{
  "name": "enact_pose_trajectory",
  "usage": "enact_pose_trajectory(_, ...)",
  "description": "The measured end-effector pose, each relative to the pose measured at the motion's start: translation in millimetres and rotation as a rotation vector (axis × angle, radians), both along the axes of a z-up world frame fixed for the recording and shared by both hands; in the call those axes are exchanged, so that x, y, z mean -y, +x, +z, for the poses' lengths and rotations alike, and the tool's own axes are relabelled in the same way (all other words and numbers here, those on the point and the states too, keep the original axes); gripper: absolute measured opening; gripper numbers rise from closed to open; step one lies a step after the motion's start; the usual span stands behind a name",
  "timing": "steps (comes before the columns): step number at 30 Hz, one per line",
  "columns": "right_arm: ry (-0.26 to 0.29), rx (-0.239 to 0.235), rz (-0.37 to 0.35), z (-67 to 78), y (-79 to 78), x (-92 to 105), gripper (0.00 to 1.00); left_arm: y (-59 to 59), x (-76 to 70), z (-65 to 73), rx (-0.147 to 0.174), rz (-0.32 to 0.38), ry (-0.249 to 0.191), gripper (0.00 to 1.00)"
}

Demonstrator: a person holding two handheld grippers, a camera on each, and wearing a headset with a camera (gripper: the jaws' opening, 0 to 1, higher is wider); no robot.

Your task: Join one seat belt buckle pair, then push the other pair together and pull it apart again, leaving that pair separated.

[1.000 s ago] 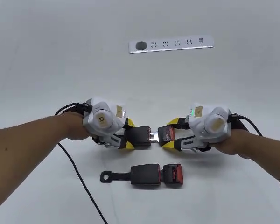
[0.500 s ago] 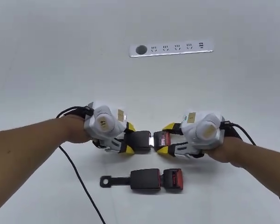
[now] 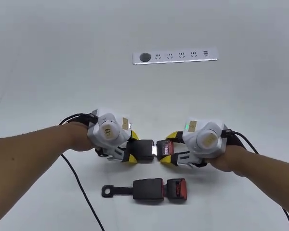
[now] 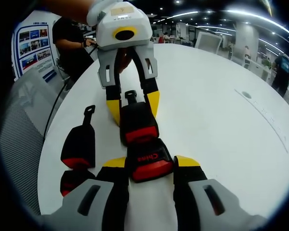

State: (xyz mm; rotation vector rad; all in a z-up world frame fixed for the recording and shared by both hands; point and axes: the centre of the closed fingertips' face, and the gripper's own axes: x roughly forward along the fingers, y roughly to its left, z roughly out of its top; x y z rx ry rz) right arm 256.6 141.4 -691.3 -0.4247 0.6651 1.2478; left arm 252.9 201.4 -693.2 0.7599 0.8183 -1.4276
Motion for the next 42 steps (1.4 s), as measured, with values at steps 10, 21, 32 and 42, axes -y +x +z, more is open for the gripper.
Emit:
enact_pose_trajectory(10,-0.015,0.009,0.0,-2.9,0.1,-0.4,0.35,-0.9,1.2,1.2,0.001,-0.003,0.003,0.33)
enact_pose_trajectory(21,-0.015,0.014,0.003,-2.4,-0.4,-0.5,0.35,-1.0,0.8,-0.2,-0.001,0.0,0.003,0.33)
enact_pose_trajectory(32,-0.01,0.017,0.01,-2.2,-1.2,-0.6,0.35,-1.9,1.3,0.2,-0.003,0.008,0.004,0.34)
enact_pose_trajectory(42,-0.003,0.018,0.004,-1.7,-0.8,2.4,0.35,-2.2,1.8,1.1,-0.005,0.011,0.004,0.34)
